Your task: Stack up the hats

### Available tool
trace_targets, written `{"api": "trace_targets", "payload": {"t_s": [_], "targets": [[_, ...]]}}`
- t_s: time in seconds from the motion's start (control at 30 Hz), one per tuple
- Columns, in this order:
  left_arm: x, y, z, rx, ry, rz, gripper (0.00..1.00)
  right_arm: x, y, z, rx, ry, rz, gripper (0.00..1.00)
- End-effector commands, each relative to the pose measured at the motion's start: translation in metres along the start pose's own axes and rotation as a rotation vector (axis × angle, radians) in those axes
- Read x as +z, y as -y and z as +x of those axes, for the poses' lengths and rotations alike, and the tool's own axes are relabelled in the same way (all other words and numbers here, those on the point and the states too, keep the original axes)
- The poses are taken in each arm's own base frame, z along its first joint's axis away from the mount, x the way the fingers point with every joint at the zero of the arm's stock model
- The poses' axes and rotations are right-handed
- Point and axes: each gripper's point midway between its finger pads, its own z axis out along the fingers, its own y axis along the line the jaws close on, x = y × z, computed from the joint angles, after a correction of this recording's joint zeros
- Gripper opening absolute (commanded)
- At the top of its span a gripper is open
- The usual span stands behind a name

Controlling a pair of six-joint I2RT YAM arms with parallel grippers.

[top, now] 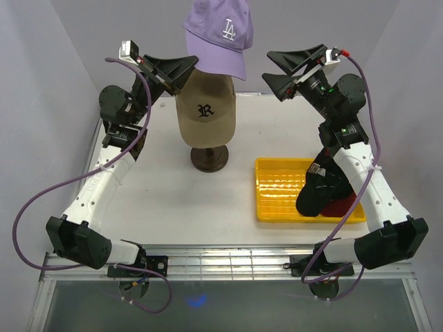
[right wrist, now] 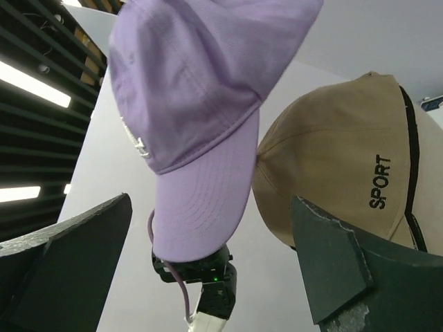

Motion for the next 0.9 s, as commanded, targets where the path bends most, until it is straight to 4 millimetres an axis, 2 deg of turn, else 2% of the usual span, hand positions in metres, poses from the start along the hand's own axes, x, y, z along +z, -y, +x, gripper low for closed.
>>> {"api": "trace_targets", "payload": {"t_s": [0.0,0.03,0.07,0.1,0.2,0.33,0.43,0.67,0.87], "targets": [[-0.012,0.042,0.010,-0.006,-0.042,0.164,0.00,0.002,-0.046,0.015,-0.004,-0.063,-0.139,1.00],[-0.013,0.041,0.011,-0.018,-0.047,0.170,0.00,0.005,-0.052,0.021,-0.003,-0.075,-0.145,1.00],[-0.014,0.044,0.011,-0.027,-0.048,0.189,0.00,0.008,-0.050,0.022,0.000,-0.074,-0.139,1.00],[-0.015,0.044,0.011,-0.031,-0.048,0.196,0.00,0.012,-0.048,0.021,0.006,-0.066,-0.134,0.95],[-0.018,0.041,0.011,-0.046,-0.046,0.203,0.00,0.018,-0.044,0.025,0.029,-0.071,-0.127,0.93],[-0.024,0.039,0.013,-0.059,-0.049,0.226,0.00,0.023,-0.040,0.035,0.071,-0.080,-0.136,0.91],[-0.028,0.034,0.010,-0.079,-0.043,0.231,0.00,0.023,-0.035,0.040,0.108,-0.083,-0.140,0.86],[-0.040,0.023,0.005,-0.095,-0.025,0.229,0.00,0.019,-0.030,0.052,0.132,-0.090,-0.146,0.61],[-0.048,0.023,0.007,-0.100,-0.022,0.236,0.00,0.015,-0.025,0.061,0.138,-0.099,-0.129,0.39]]}}
